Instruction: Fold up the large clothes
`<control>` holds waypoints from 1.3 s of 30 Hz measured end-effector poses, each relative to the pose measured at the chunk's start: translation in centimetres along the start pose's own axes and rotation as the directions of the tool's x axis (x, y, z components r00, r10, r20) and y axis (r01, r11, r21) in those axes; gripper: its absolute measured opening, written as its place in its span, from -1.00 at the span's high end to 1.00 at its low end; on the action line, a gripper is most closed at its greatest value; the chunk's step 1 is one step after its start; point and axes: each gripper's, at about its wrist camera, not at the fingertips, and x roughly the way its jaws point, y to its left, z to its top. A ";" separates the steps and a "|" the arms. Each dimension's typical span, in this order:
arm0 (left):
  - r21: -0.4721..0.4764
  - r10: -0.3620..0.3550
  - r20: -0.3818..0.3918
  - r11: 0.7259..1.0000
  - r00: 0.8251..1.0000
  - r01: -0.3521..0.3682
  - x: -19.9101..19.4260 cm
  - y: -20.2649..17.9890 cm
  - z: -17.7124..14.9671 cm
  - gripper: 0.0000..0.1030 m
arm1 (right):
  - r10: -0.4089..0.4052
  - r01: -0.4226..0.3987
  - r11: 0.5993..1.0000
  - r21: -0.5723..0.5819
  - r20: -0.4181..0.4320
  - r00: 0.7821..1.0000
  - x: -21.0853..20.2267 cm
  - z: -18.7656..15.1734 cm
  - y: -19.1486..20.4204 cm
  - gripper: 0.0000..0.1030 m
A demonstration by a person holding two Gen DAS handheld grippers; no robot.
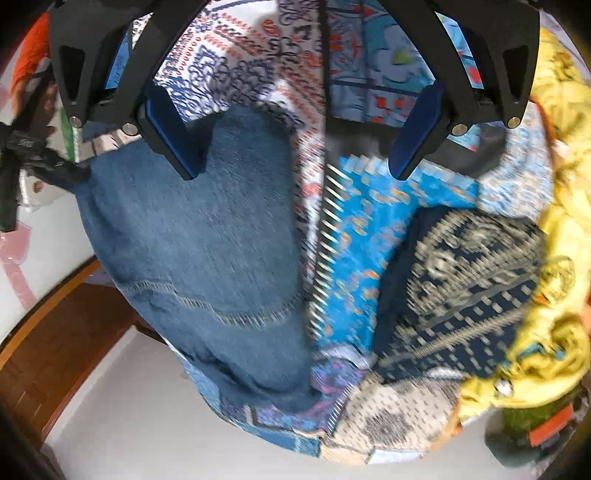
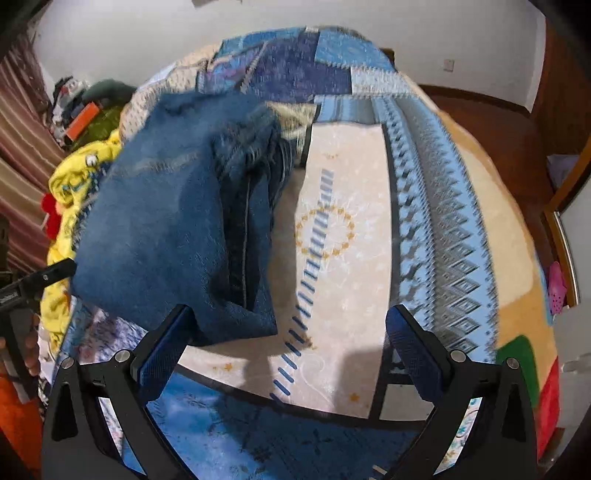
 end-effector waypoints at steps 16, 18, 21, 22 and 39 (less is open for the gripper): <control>-0.028 -0.116 0.005 0.993 0.993 0.116 1.5 0.2 7.2 -0.99 | 0.171 -0.171 0.985 0.011 0.011 0.985 2.9 7.3 2.4 -1.00; -0.066 -0.166 -0.049 0.985 0.985 0.162 3.6 0.5 7.5 -0.99 | 0.217 -0.214 0.975 0.056 -0.057 0.974 5.0 7.5 1.8 -1.00; -0.141 -0.230 -0.132 0.967 0.964 0.211 6.9 1.2 7.7 -0.99 | 0.227 -0.216 0.970 0.109 -0.101 0.969 7.3 7.7 0.9 -1.00; -0.171 -0.259 -0.161 0.958 0.952 0.232 8.1 1.5 7.8 -0.99 | 0.228 -0.215 0.969 0.118 -0.111 0.967 7.8 7.7 0.7 -1.00; -0.406 -0.516 -0.072 0.797 0.854 0.447 13.1 3.1 8.6 -0.52 | 0.515 -0.463 0.843 0.272 -0.162 0.842 10.9 7.7 -0.2 0.02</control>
